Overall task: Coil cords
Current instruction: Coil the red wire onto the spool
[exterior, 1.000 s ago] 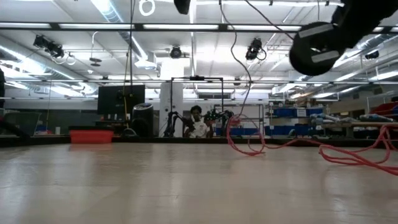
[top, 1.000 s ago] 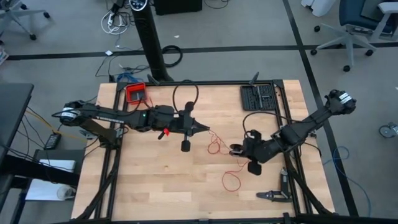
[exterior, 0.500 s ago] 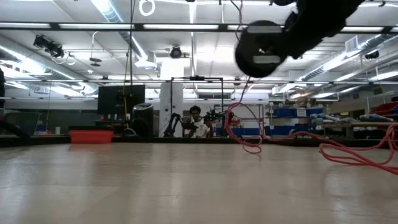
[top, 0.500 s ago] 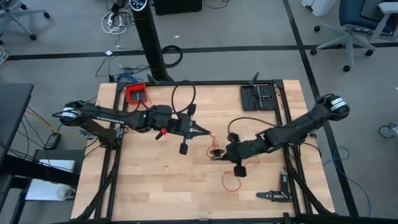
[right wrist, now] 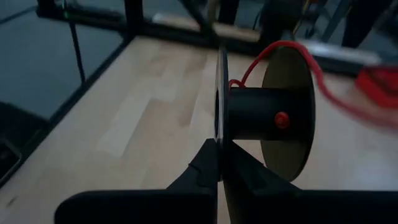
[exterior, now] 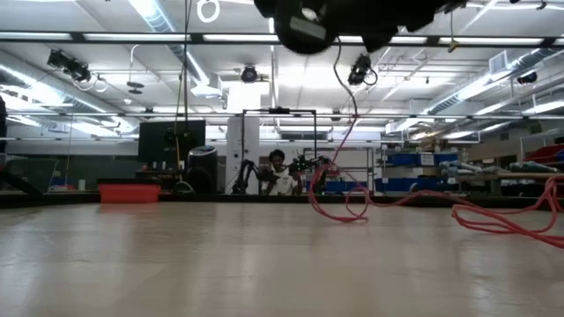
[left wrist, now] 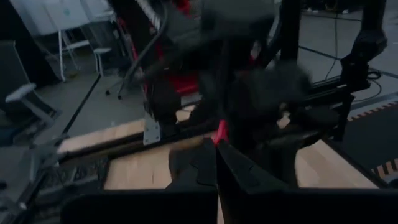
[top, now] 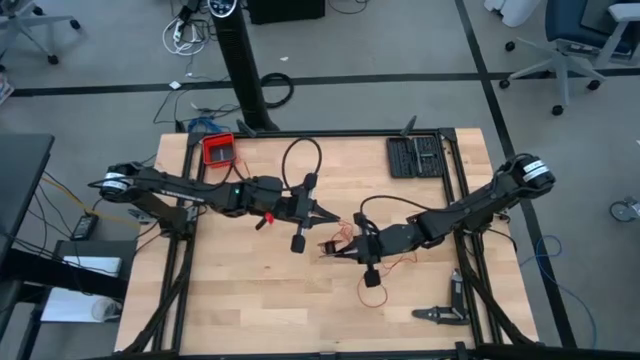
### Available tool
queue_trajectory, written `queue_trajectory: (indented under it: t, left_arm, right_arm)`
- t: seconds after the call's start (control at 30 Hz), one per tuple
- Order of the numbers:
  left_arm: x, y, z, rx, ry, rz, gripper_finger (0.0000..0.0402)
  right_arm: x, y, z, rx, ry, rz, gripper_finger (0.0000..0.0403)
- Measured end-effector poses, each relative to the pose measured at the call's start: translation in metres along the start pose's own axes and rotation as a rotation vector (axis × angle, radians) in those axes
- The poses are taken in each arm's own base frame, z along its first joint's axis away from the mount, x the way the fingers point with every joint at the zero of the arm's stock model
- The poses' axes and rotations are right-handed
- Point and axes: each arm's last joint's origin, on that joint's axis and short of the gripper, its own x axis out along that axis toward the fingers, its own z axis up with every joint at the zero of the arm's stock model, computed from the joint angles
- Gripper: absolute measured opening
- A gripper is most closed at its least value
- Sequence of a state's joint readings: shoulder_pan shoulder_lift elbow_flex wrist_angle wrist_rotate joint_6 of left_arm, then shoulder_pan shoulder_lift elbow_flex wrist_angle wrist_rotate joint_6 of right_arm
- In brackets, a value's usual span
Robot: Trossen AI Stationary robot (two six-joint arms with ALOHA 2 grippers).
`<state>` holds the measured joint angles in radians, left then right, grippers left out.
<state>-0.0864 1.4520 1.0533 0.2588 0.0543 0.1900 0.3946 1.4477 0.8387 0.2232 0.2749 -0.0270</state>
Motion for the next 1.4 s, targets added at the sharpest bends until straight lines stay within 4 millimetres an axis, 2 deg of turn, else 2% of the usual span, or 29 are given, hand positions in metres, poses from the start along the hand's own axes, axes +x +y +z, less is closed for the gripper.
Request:
queue_trajectory:
  t: [0.1,0.57,0.77,0.97,1.2,1.4]
  left_arm:
    - [0.003,-0.001,-0.007,-0.028,0.018,0.001,0.0]
    - [0.005,-0.003,-0.011,-0.119,0.039,-0.033,0.0005]
    - [0.005,0.0,-0.009,-0.117,0.03,0.049,0.0039]
    - [0.005,0.0,-0.01,-0.117,0.034,0.055,0.0079]
    - [0.005,-0.001,-0.012,-0.115,0.055,0.032,0.0085]
    - [0.005,-0.002,-0.014,-0.115,0.069,-0.001,0.0085]
  right_arm:
    - [-0.003,0.002,0.006,-0.011,-0.046,-0.003,0.0005]
    - [-0.007,0.008,0.011,-0.065,-0.088,-0.037,0.0005]
    - [-0.008,0.008,0.012,-0.042,-0.09,-0.035,0.0005]
    - [-0.008,0.008,0.012,-0.043,-0.097,-0.029,0.0006]
    - [-0.01,0.012,0.014,-0.067,-0.118,-0.001,0.0006]
    - [-0.018,0.018,0.026,-0.092,-0.215,0.015,0.0006]
